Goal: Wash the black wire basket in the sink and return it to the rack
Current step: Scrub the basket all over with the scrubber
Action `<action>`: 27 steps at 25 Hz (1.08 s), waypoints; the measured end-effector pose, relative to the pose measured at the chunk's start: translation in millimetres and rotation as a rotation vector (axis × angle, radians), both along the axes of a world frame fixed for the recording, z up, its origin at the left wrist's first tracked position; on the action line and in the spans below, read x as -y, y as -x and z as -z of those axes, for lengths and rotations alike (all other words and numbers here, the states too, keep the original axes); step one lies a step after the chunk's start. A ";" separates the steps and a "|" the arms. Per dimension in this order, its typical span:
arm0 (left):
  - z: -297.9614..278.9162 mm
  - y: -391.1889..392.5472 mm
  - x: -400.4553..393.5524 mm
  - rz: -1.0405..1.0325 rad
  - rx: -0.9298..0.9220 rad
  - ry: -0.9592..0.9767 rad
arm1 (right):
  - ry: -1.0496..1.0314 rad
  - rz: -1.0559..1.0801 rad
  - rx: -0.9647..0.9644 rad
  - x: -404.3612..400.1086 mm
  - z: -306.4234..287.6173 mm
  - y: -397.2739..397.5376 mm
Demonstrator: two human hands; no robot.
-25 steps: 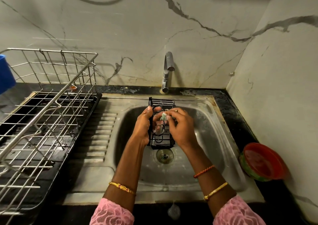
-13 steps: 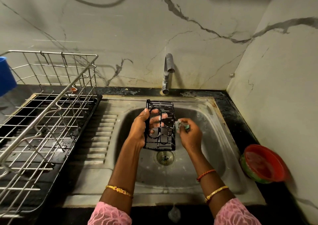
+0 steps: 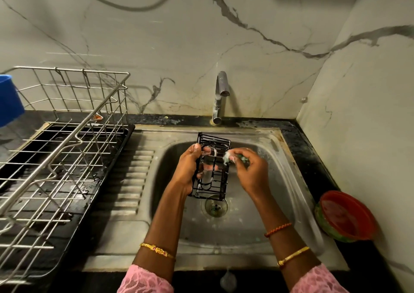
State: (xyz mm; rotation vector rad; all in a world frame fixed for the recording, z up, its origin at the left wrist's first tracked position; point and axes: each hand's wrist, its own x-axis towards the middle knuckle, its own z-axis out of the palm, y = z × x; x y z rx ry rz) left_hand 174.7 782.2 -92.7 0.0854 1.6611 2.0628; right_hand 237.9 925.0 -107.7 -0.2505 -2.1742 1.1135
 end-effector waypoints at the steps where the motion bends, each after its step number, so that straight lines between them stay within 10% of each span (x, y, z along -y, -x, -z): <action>1: 0.8 0.2 -0.7 0.003 -0.001 0.014 | 0.014 0.007 0.011 -4.1 0.5 -1.1; 15: -2.3 1.6 6.8 0.033 -0.024 0.010 | 0.125 0.161 0.069 -9.3 24.1 -19.0; 27: 3.1 -0.3 4.6 0.166 -0.100 0.097 | -0.219 0.032 0.024 8.9 3.5 14.6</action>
